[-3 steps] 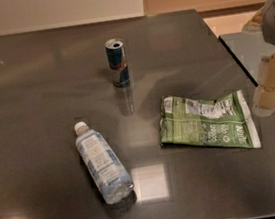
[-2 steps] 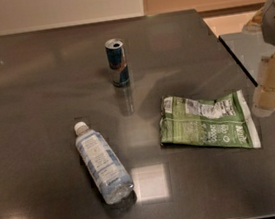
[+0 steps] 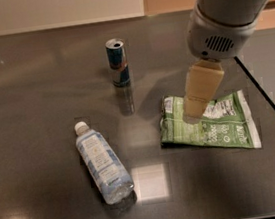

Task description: Pick blue plastic bottle

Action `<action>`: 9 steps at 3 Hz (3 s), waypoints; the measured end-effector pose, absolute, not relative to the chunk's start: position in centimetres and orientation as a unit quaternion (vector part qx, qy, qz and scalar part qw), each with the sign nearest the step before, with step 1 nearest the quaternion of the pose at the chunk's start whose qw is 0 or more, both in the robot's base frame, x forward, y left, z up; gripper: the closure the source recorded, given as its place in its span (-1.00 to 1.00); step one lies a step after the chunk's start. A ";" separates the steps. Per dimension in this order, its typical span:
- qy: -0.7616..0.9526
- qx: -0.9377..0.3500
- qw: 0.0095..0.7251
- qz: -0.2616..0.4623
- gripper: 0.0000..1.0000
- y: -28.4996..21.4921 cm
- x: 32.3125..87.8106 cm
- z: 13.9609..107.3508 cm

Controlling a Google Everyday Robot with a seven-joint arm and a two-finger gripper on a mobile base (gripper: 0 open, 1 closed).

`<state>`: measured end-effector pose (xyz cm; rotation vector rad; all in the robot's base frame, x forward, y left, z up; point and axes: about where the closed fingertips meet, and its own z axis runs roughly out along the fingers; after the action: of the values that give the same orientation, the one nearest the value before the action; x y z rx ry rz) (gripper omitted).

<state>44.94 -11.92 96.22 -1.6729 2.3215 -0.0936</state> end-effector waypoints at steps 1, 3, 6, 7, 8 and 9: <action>0.823 -0.554 0.123 -0.022 -1.00 -7.3 44.8 94.7; 0.868 -0.487 0.099 -0.011 -1.00 -0.5 43.3 91.5; 0.891 -0.444 0.093 -0.013 -1.00 2.3 42.6 90.1; 0.900 -0.428 0.079 -0.019 -1.00 2.7 42.7 89.9; 0.916 -0.397 0.053 -0.020 -1.00 4.0 43.0 89.5; 0.933 -0.358 0.034 -0.012 -1.00 5.6 43.2 88.4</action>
Offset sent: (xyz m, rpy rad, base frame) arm -0.0143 0.1251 -0.0617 0.0219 0.1666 -0.2740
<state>43.16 5.61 88.41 -1.1011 2.8697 -0.0370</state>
